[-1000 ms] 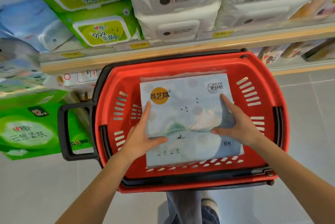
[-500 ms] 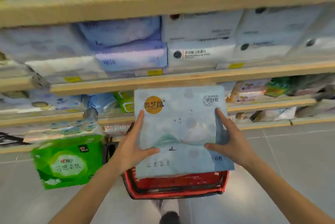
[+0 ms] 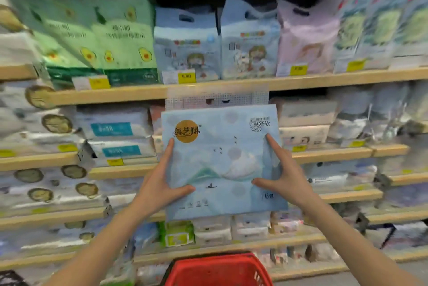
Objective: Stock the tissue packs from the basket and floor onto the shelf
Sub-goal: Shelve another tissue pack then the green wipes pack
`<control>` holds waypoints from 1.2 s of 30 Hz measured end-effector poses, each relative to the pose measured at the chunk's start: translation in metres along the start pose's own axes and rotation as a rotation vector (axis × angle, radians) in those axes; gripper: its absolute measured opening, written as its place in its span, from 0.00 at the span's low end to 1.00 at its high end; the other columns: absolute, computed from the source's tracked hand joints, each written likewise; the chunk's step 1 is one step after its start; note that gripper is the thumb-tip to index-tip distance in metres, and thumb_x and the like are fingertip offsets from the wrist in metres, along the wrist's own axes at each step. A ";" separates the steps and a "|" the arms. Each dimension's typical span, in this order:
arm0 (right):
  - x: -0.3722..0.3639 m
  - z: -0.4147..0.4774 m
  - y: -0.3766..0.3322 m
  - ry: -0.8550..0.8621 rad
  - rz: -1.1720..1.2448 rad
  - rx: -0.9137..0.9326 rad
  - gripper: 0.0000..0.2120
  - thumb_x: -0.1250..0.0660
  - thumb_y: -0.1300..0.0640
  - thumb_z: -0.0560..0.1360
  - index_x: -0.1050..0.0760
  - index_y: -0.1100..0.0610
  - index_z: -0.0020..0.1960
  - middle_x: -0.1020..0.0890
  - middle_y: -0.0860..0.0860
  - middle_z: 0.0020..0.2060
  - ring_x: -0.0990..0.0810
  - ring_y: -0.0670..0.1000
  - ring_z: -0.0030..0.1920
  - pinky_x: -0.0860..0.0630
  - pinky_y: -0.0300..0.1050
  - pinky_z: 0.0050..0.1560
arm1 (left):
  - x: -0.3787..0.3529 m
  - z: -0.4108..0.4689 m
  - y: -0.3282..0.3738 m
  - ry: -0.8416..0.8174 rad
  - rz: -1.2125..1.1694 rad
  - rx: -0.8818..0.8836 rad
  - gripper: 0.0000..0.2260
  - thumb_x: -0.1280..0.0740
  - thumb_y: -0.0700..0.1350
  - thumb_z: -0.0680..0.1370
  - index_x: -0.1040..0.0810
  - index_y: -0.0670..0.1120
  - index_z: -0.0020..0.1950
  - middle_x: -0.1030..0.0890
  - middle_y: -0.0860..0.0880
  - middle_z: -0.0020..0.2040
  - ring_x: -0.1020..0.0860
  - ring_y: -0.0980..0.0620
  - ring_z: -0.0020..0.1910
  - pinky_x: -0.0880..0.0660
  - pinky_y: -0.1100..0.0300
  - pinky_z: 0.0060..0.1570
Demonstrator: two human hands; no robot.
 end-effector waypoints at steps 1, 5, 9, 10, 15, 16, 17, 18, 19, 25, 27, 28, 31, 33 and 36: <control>0.013 0.006 -0.017 0.025 -0.014 0.037 0.51 0.22 0.52 0.59 0.51 0.35 0.70 0.32 0.51 0.67 0.35 0.51 0.67 0.34 0.46 0.63 | 0.013 0.005 0.015 0.034 0.008 -0.022 0.51 0.29 0.67 0.55 0.59 0.74 0.67 0.35 0.63 0.68 0.30 0.58 0.64 0.29 0.58 0.60; 0.063 0.026 -0.083 0.126 -0.045 0.185 0.49 0.22 0.52 0.60 0.52 0.31 0.67 0.34 0.47 0.68 0.34 0.49 0.67 0.34 0.50 0.66 | 0.063 0.022 0.070 0.148 0.016 -0.135 0.52 0.22 0.56 0.60 0.56 0.70 0.71 0.31 0.56 0.68 0.26 0.52 0.63 0.27 0.54 0.60; 0.103 0.044 -0.140 0.204 -0.040 0.325 0.47 0.23 0.54 0.62 0.50 0.34 0.67 0.36 0.41 0.67 0.37 0.46 0.68 0.38 0.46 0.68 | 0.106 0.037 0.122 0.257 0.063 -0.257 0.52 0.22 0.50 0.63 0.56 0.66 0.73 0.31 0.55 0.69 0.26 0.52 0.62 0.27 0.55 0.57; 0.112 0.049 -0.151 0.223 -0.041 0.348 0.47 0.23 0.55 0.62 0.50 0.35 0.68 0.36 0.43 0.67 0.37 0.46 0.68 0.38 0.46 0.68 | 0.115 0.042 0.133 0.277 0.069 -0.285 0.52 0.22 0.49 0.64 0.56 0.65 0.73 0.32 0.57 0.68 0.26 0.52 0.62 0.27 0.56 0.57; 0.144 0.071 -0.195 0.333 -0.089 0.429 0.47 0.23 0.56 0.63 0.49 0.42 0.72 0.33 0.52 0.68 0.37 0.43 0.64 0.39 0.40 0.65 | 0.158 0.063 0.175 0.376 0.107 -0.397 0.50 0.23 0.52 0.64 0.56 0.65 0.73 0.26 0.56 0.60 0.23 0.55 0.53 0.26 0.61 0.50; 0.147 0.076 -0.203 0.348 -0.104 0.445 0.47 0.24 0.56 0.63 0.49 0.44 0.73 0.34 0.51 0.68 0.38 0.42 0.64 0.40 0.39 0.65 | 0.165 0.066 0.181 0.387 0.121 -0.418 0.50 0.24 0.54 0.64 0.56 0.65 0.73 0.25 0.57 0.57 0.22 0.55 0.51 0.25 0.62 0.48; 0.150 0.080 -0.209 0.363 -0.119 0.464 0.47 0.24 0.56 0.63 0.49 0.46 0.73 0.34 0.51 0.68 0.38 0.42 0.65 0.40 0.38 0.64 | 0.172 0.070 0.186 0.398 0.129 -0.434 0.50 0.25 0.55 0.64 0.56 0.65 0.73 0.24 0.57 0.55 0.22 0.54 0.50 0.25 0.61 0.48; 0.153 0.085 -0.215 0.375 -0.124 0.481 0.47 0.24 0.56 0.64 0.49 0.47 0.74 0.35 0.50 0.68 0.38 0.42 0.65 0.41 0.36 0.64 | 0.178 0.075 0.191 0.411 0.134 -0.449 0.50 0.25 0.55 0.64 0.56 0.66 0.73 0.24 0.57 0.55 0.22 0.54 0.51 0.25 0.60 0.49; 0.155 0.090 -0.220 0.384 -0.121 0.494 0.47 0.24 0.56 0.64 0.49 0.47 0.74 0.35 0.49 0.68 0.39 0.42 0.65 0.42 0.34 0.63 | 0.185 0.079 0.194 0.420 0.137 -0.461 0.50 0.25 0.55 0.64 0.56 0.67 0.73 0.24 0.56 0.56 0.22 0.53 0.52 0.24 0.59 0.51; 0.157 0.124 -0.244 0.415 -0.087 0.552 0.47 0.25 0.54 0.65 0.50 0.43 0.74 0.39 0.41 0.66 0.40 0.40 0.66 0.41 0.40 0.66 | 0.218 0.104 0.207 0.445 0.136 -0.556 0.48 0.27 0.57 0.63 0.56 0.67 0.72 0.30 0.54 0.70 0.26 0.54 0.64 0.27 0.56 0.59; 0.156 0.139 -0.254 0.419 -0.072 0.577 0.47 0.25 0.55 0.65 0.51 0.44 0.74 0.39 0.42 0.66 0.40 0.41 0.67 0.41 0.41 0.66 | 0.230 0.114 0.211 0.471 0.157 -0.578 0.48 0.27 0.57 0.64 0.57 0.66 0.72 0.30 0.54 0.70 0.25 0.53 0.62 0.26 0.58 0.57; 0.156 0.147 -0.260 0.423 -0.064 0.588 0.48 0.25 0.55 0.65 0.51 0.44 0.74 0.38 0.43 0.65 0.39 0.41 0.66 0.41 0.40 0.66 | 0.236 0.119 0.213 0.481 0.165 -0.592 0.48 0.27 0.57 0.64 0.57 0.66 0.72 0.29 0.55 0.68 0.24 0.53 0.60 0.25 0.58 0.56; 0.159 0.169 -0.278 0.442 -0.044 0.631 0.47 0.25 0.55 0.65 0.53 0.41 0.73 0.37 0.47 0.66 0.39 0.42 0.65 0.42 0.40 0.66 | 0.256 0.138 0.221 0.507 0.180 -0.642 0.48 0.28 0.59 0.64 0.58 0.66 0.73 0.27 0.55 0.63 0.21 0.51 0.55 0.23 0.52 0.54; 0.164 0.183 -0.287 0.477 -0.055 0.658 0.47 0.25 0.54 0.66 0.54 0.39 0.71 0.38 0.51 0.70 0.39 0.45 0.67 0.41 0.42 0.67 | 0.268 0.151 0.229 0.530 0.199 -0.676 0.48 0.27 0.57 0.64 0.58 0.66 0.73 0.28 0.55 0.64 0.22 0.49 0.58 0.23 0.50 0.56; 0.173 0.203 -0.300 0.532 -0.084 0.681 0.48 0.26 0.53 0.66 0.56 0.40 0.72 0.38 0.54 0.70 0.38 0.49 0.68 0.41 0.41 0.65 | 0.285 0.170 0.243 0.555 0.235 -0.750 0.49 0.25 0.54 0.65 0.58 0.64 0.73 0.30 0.54 0.67 0.24 0.52 0.61 0.26 0.55 0.59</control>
Point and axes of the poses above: each hand's wrist, its own z-axis towards the middle knuckle, its own x-axis out of the back of the hand, y = z × x, the point moved 4 cm from there along z, towards the middle knuckle
